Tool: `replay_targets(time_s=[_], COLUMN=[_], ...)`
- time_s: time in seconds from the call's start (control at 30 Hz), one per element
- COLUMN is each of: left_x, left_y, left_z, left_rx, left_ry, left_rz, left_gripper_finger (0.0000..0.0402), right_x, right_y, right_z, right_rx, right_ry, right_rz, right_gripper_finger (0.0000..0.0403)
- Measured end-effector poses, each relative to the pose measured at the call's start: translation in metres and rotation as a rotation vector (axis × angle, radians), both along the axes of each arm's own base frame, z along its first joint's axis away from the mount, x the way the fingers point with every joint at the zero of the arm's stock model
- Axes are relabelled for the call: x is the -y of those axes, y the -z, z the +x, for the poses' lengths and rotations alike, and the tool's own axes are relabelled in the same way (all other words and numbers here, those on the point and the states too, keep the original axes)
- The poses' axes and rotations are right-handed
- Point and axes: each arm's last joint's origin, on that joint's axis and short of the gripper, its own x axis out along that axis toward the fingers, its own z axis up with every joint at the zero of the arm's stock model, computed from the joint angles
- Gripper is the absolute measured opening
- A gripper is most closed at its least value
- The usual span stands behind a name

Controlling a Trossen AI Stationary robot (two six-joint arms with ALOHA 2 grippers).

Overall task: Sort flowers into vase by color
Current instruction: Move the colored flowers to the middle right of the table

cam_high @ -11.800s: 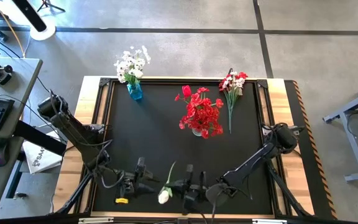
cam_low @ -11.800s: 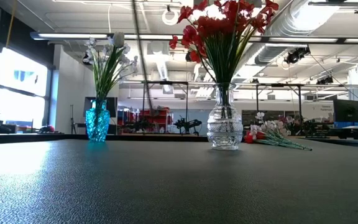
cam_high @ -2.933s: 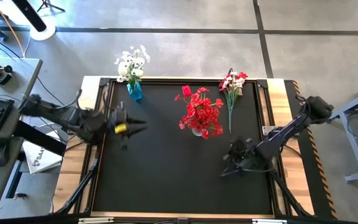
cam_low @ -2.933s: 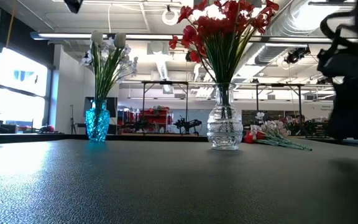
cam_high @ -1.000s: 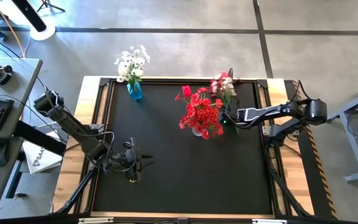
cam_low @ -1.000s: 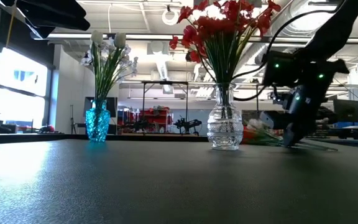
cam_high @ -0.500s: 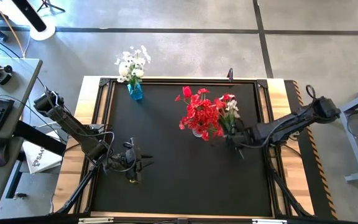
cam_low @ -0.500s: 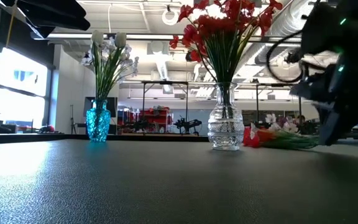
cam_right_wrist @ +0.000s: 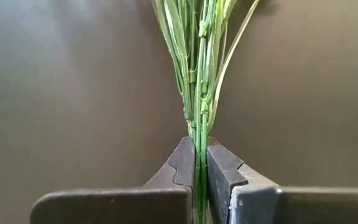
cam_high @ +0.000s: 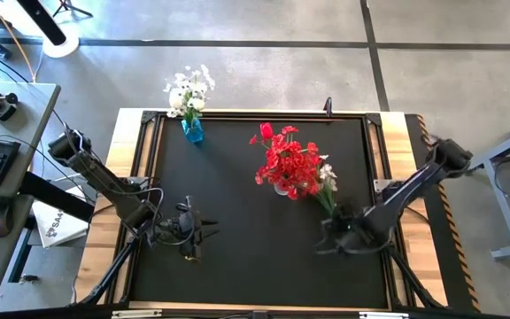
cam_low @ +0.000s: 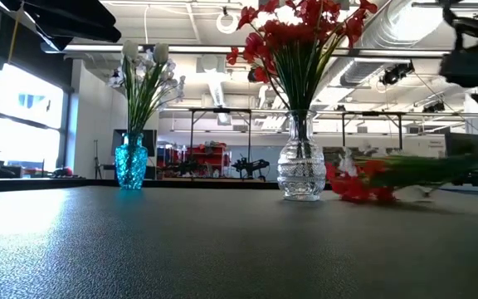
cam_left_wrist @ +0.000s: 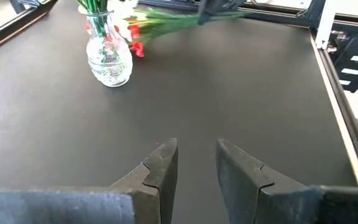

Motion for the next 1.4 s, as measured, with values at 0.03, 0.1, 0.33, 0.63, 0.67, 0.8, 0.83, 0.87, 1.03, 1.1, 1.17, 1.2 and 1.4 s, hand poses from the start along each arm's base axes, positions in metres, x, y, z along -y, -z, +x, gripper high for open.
replay_targets(time_s=[0.03, 0.1, 0.33, 0.63, 0.67, 0.8, 0.83, 0.87, 1.03, 1.1, 1.17, 1.2, 1.4], left_x=[0.000, 0.000, 0.000, 0.000, 0.000, 0.000, 0.000, 0.000, 0.000, 0.000, 0.000, 0.000, 0.001], left_y=[0.001, 0.001, 0.002, 0.002, 0.002, 0.002, 0.002, 0.002, 0.002, 0.002, 0.002, 0.002, 0.001], left_z=[0.000, 0.001, 0.001, 0.001, 0.001, 0.001, 0.001, 0.001, 0.001, 0.001, 0.001, 0.001, 0.001], left_rx=[-0.001, -0.003, -0.007, -0.007, -0.006, -0.005, -0.005, -0.005, -0.004, -0.004, -0.002, -0.002, 0.001], left_ry=[-0.001, -0.003, 0.005, 0.004, 0.004, -0.001, -0.002, -0.002, -0.004, -0.006, -0.009, -0.009, -0.009], left_rz=[0.003, 0.008, 0.025, 0.024, 0.024, 0.015, 0.015, 0.014, 0.009, 0.006, 0.001, 0.001, -0.002], left_gripper_finger=[0.0094, 0.0094, 0.0094, 0.0094, 0.0094, 0.0094, 0.0094, 0.0094, 0.0094, 0.0094, 0.0094, 0.0094, 0.0094], right_x=[-0.005, -0.013, -0.027, -0.027, -0.027, -0.025, -0.024, -0.024, -0.023, -0.023, -0.025, -0.026, -0.037], right_y=[0.005, 0.013, 0.022, 0.023, 0.025, 0.034, 0.036, 0.037, 0.038, 0.037, 0.033, 0.028, -0.013], right_z=[-0.001, -0.003, -0.012, -0.011, -0.010, -0.009, -0.008, -0.008, -0.007, -0.007, -0.007, -0.006, -0.004], right_rx=[-0.009, -0.036, -0.052, -0.028, -0.016, 0.011, 0.003, -0.004, -0.009, -0.013, -0.021, -0.027, -0.062], right_ry=[-0.006, -0.009, -0.021, -0.031, -0.035, -0.065, -0.071, -0.075, -0.071, -0.071, -0.071, -0.069, -0.023], right_rz=[-0.006, -0.014, -0.031, -0.034, -0.038, -0.038, -0.043, -0.051, -0.059, -0.058, -0.060, -0.067, -0.139], right_gripper_finger=[0.0005, 0.0009, 0.0082, 0.0109, 0.0106, 0.0088, 0.0082, 0.0076, 0.0023, 0.0007, 0.0009, 0.0010, 0.0004])
